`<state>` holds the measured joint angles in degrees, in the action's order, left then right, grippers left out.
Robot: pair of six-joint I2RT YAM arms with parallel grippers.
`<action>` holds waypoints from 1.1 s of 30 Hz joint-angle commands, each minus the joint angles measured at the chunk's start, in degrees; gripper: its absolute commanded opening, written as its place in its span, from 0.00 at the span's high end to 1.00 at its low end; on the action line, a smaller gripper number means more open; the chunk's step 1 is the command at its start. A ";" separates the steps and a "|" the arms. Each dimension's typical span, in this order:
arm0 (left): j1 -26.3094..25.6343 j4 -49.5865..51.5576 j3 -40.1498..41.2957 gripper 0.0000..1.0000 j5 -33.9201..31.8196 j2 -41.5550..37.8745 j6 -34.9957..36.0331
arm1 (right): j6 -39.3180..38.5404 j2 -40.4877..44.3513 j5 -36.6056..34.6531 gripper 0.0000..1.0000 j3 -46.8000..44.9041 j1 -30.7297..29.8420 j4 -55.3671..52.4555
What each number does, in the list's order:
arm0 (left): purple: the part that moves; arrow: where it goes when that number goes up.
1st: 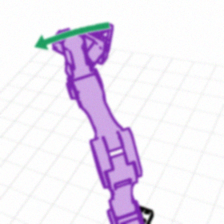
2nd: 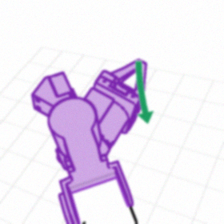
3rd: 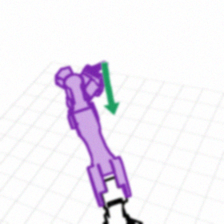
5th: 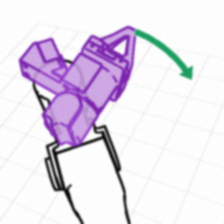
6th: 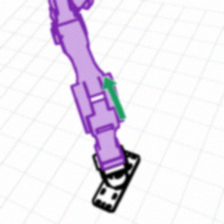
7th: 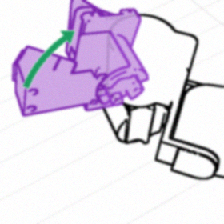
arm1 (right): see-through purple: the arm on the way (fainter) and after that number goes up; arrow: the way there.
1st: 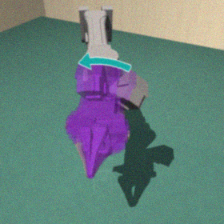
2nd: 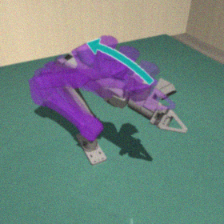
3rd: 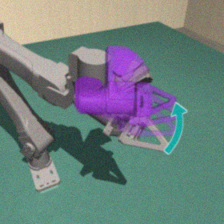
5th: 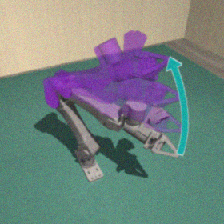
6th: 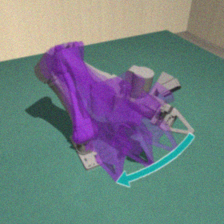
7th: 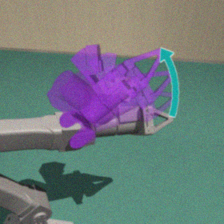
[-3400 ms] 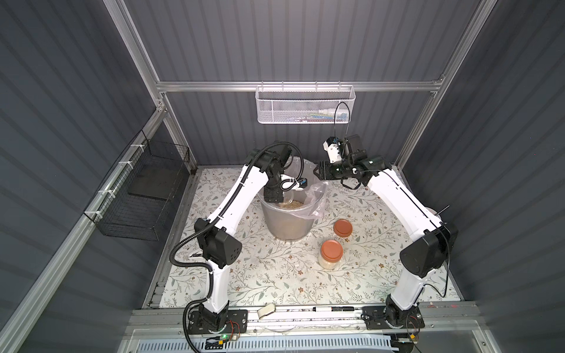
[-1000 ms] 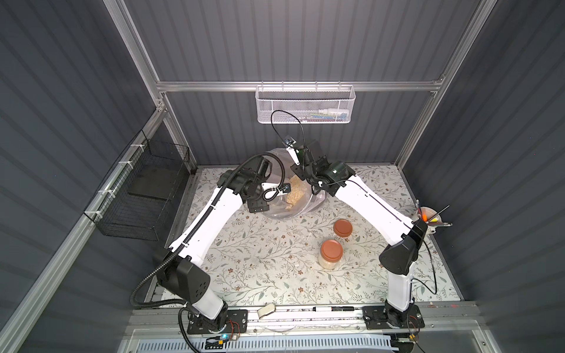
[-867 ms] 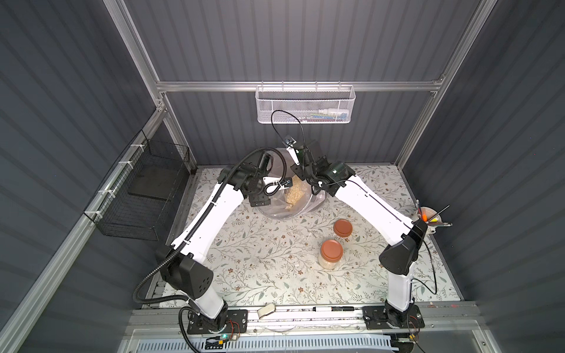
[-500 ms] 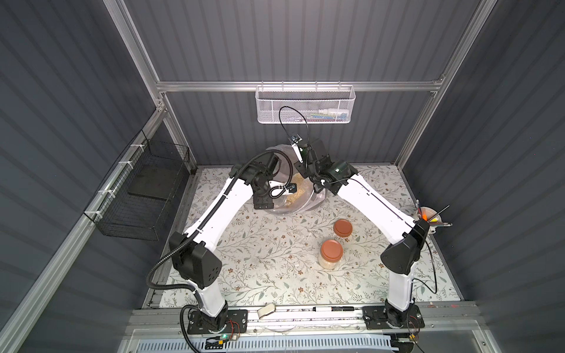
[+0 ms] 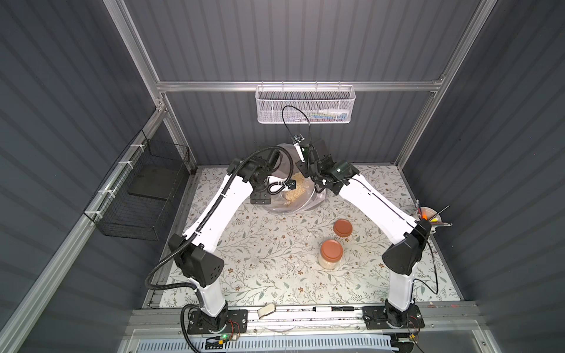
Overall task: Empty expired oatmeal from jars
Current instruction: Pick up the trash bin from the center of the board.
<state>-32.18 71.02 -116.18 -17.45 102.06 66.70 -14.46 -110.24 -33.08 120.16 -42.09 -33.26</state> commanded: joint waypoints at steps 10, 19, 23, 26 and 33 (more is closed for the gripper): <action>-2.62 1.35 -5.52 1.00 -5.95 2.98 11.03 | 6.57 5.07 3.86 1.00 -8.03 3.33 3.97; -4.98 -2.79 -2.27 1.00 -9.41 2.33 16.86 | 4.86 6.10 9.82 1.00 -15.20 3.82 7.85; -5.68 -5.02 -0.90 1.00 -9.86 4.58 19.01 | 6.22 6.52 11.14 1.00 -16.38 3.61 7.42; -6.59 -6.00 -3.02 1.00 -11.00 6.05 21.38 | 6.90 7.12 11.78 1.00 -18.75 3.06 8.37; -8.63 -10.24 -7.45 1.00 -17.57 6.49 30.02 | 9.48 7.08 13.50 1.00 -22.20 2.80 9.56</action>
<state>-40.12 65.01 -121.16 -30.48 110.87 90.67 -5.50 -101.56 -22.41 100.86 -38.48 -18.15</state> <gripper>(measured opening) 0.867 0.115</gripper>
